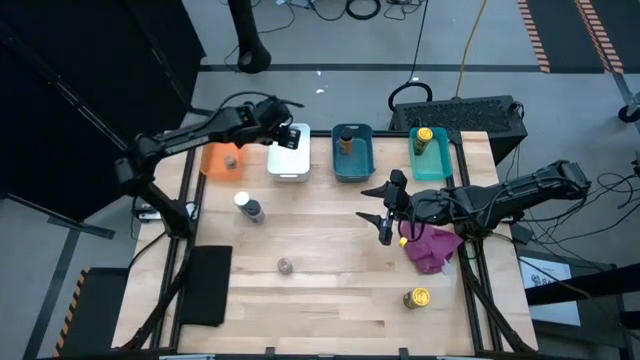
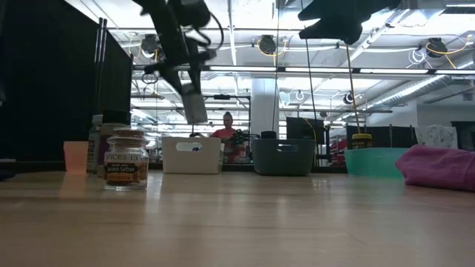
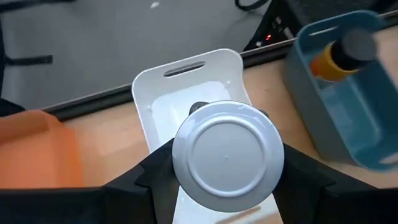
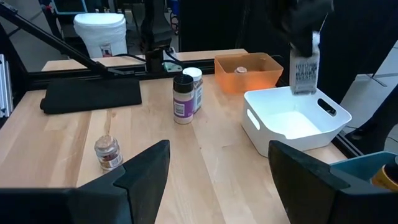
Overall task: Sort spices by type
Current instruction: Put the white seasoning bottle into the white bin
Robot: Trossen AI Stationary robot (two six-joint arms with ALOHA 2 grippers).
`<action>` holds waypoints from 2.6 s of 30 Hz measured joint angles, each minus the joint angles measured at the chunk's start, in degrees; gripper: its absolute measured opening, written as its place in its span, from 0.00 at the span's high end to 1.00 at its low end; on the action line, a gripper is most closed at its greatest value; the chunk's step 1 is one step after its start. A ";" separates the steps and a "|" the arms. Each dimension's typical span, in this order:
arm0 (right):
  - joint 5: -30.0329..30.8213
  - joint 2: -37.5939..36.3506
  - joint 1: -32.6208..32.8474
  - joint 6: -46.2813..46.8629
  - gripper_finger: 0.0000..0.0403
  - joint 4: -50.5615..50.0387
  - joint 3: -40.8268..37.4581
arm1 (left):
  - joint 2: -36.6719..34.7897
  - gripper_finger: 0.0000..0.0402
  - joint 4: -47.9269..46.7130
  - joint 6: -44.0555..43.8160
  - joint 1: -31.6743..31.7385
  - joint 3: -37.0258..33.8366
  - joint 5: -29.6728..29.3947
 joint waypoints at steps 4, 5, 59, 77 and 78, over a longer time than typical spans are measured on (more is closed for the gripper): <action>-0.02 0.00 -0.06 0.03 0.36 -0.48 0.00 | 3.97 0.49 0.45 -2.75 1.04 0.00 1.32; -0.02 0.00 -0.06 0.03 0.36 -0.48 0.00 | 4.85 0.49 0.80 -2.90 1.27 0.00 1.46; 0.07 0.00 -0.04 0.19 0.36 -2.55 0.00 | 15.49 0.36 2.52 1.19 6.64 0.04 1.41; 0.24 0.02 -0.06 1.59 0.36 -3.68 0.00 | 15.01 0.39 -17.23 19.42 4.18 13.00 10.29; 0.24 0.02 -0.05 1.69 0.36 -3.91 0.00 | 15.03 0.42 -18.54 22.29 3.29 12.55 12.50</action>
